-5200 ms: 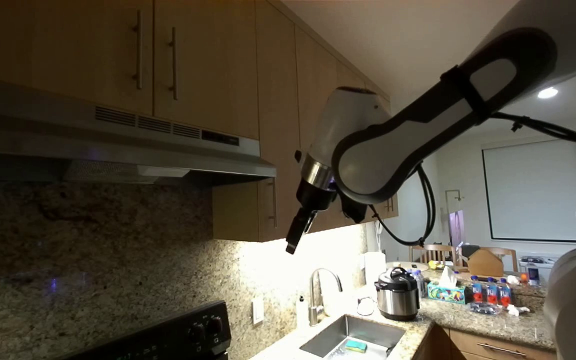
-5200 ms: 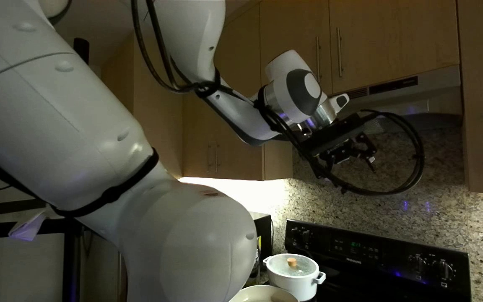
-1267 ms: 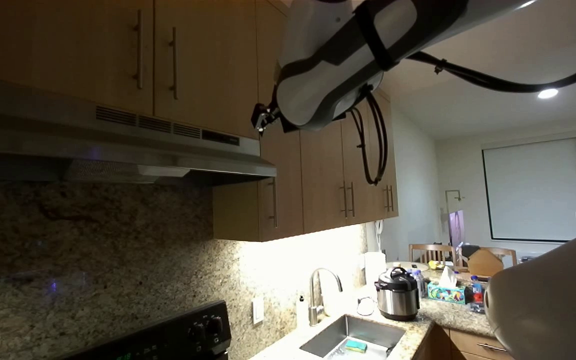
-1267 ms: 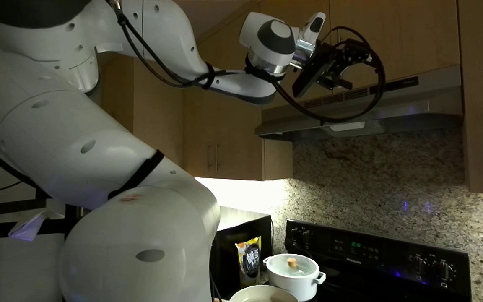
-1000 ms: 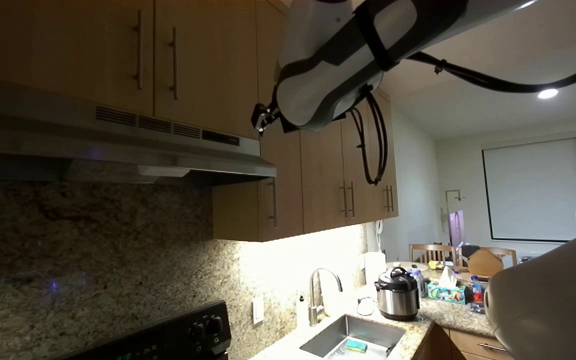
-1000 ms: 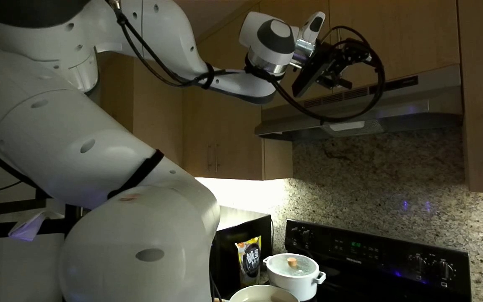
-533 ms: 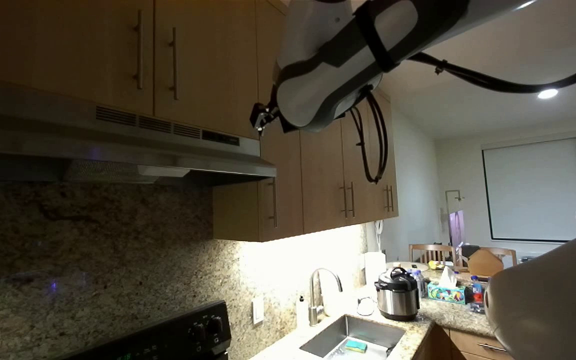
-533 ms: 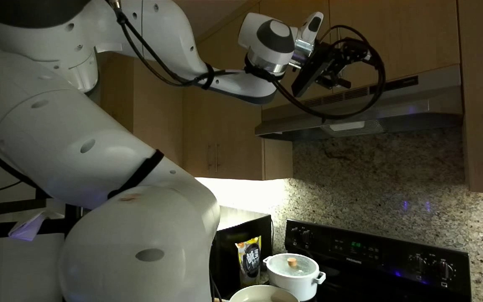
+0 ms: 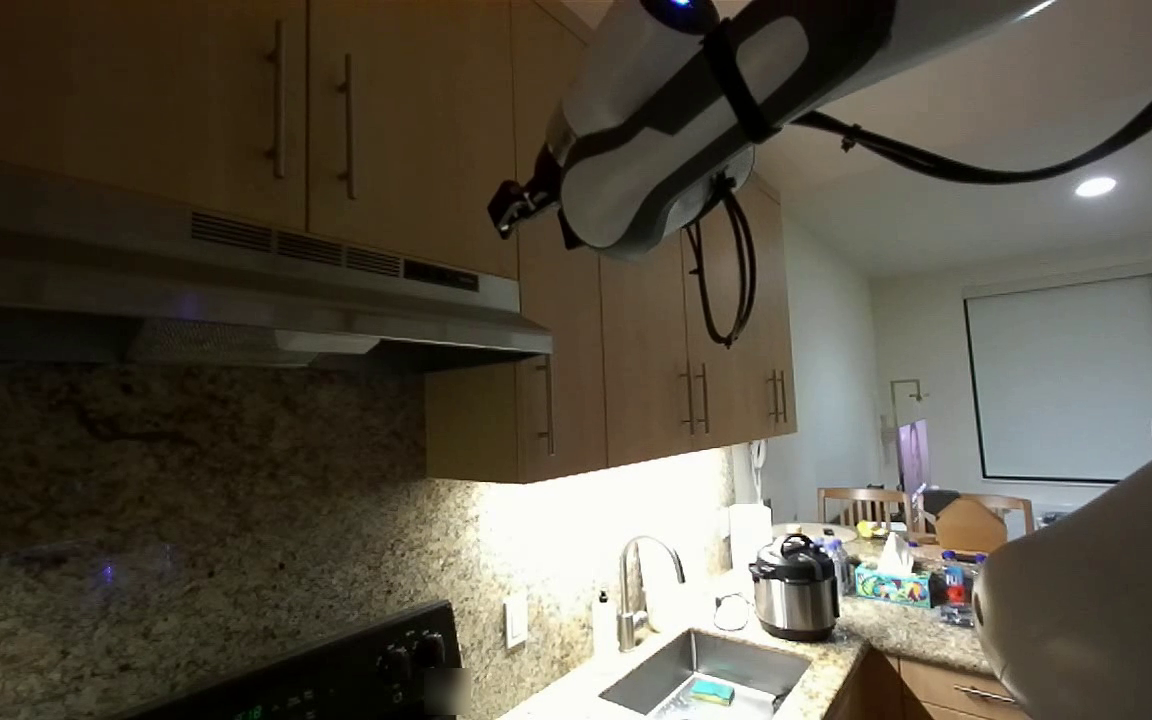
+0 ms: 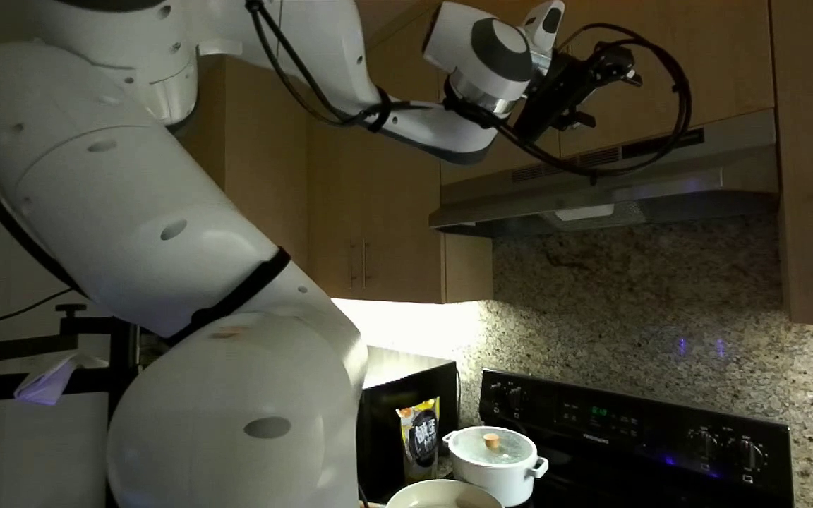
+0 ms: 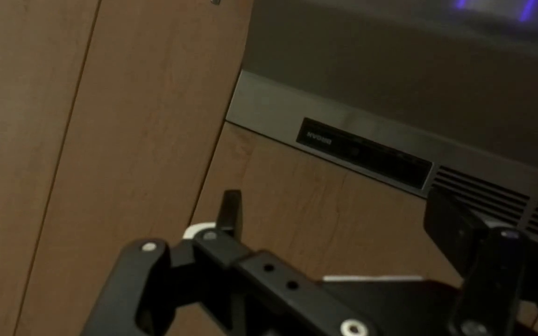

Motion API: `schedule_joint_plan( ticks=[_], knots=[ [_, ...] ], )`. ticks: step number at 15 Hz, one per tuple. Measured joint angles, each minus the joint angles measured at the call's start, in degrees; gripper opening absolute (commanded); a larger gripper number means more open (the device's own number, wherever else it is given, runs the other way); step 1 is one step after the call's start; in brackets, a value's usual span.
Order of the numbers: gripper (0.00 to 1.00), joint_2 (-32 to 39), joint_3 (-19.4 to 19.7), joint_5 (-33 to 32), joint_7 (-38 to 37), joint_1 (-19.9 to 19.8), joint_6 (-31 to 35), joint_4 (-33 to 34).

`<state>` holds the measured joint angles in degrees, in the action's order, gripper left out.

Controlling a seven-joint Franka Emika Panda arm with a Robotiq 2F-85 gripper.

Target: Switch on the stove light.

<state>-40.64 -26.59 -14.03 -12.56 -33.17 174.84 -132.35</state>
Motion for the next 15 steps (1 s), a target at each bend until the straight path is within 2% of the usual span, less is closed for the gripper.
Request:
schedule_joint_plan(
  ticks=[3, 6, 10, 13, 15],
  knots=[
    [1.00, 8.24, 5.12, 0.00, 6.80, 7.70, 1.27, 4.46],
    [1.00, 16.45, 13.02, 1.68, 14.54, 20.35, 1.38, 9.21],
    [1.00, 23.55, 24.17, 13.97, 29.45, 38.82, 5.01, 13.43],
    [1.00, 23.88, 33.46, 24.54, 38.69, 52.81, 5.73, 14.86],
    [1.00, 22.18, 39.81, 27.42, 40.83, 59.75, 4.96, 14.80]
  ],
)
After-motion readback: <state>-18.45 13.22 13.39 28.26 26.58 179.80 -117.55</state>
